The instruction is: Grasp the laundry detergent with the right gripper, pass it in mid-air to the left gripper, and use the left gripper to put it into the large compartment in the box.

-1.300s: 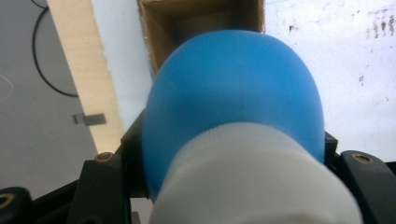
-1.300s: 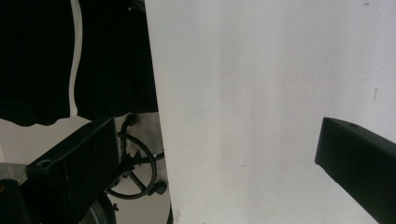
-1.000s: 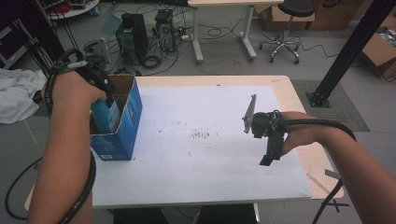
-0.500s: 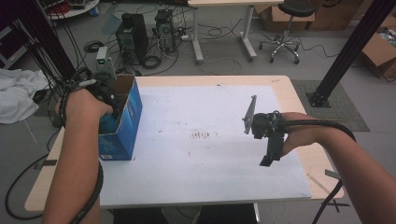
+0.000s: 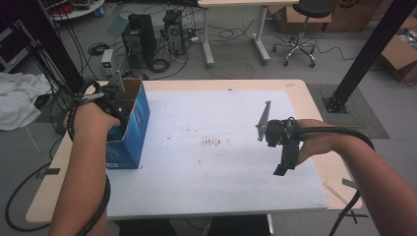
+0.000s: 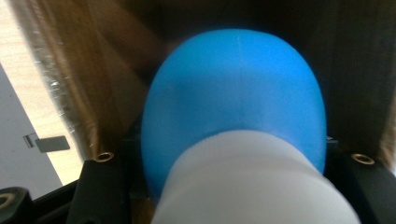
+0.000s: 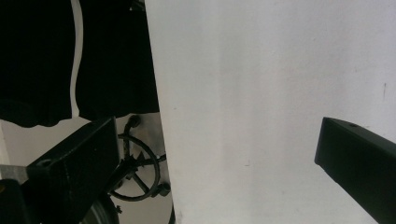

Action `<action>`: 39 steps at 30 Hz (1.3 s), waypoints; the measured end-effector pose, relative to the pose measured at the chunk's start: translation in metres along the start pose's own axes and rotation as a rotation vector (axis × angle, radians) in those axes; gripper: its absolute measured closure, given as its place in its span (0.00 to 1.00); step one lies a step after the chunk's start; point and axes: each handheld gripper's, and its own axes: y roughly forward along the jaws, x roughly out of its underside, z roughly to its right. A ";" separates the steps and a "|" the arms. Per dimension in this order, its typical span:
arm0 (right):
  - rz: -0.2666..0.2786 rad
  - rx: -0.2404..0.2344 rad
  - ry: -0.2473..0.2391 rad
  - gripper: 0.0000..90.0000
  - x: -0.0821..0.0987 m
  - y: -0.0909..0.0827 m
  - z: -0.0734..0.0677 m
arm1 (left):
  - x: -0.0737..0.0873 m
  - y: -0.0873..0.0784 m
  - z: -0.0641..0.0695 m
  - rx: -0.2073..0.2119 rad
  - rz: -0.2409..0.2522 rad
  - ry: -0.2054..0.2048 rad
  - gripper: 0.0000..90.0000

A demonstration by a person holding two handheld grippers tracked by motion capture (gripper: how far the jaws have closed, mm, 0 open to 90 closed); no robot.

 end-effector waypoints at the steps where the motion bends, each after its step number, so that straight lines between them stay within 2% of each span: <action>1: 0.000 -0.001 -0.002 0.00 0.000 0.000 0.000 | 0.000 0.001 0.000 0.001 -0.002 0.001 0.43; 5: 0.002 -0.004 -0.003 0.00 -0.002 0.001 0.001 | 0.000 0.001 -0.001 0.005 0.003 0.006 0.43; 11: 0.004 -0.009 -0.001 0.00 -0.002 0.003 0.003 | -0.001 0.001 -0.005 0.025 0.012 -0.036 0.43; 13: 0.005 -0.009 -0.002 0.00 -0.002 0.004 0.003 | 0.000 0.003 -0.004 0.020 0.000 -0.040 0.43; 21: 0.001 -0.007 -0.004 0.00 -0.002 0.002 0.002 | 0.001 0.003 0.000 0.001 0.007 -0.016 0.42; 24: 0.000 -0.008 -0.004 0.00 -0.002 0.002 0.001 | 0.001 0.002 0.000 -0.014 0.015 -0.012 0.38; 32: 0.001 -0.008 -0.002 0.00 -0.001 0.003 0.000 | 0.003 0.001 0.001 -0.008 0.016 -0.008 0.33; 39: -0.002 -0.008 -0.007 0.00 -0.002 0.003 -0.001 | 0.005 -0.009 0.001 -0.004 0.030 -0.002 0.30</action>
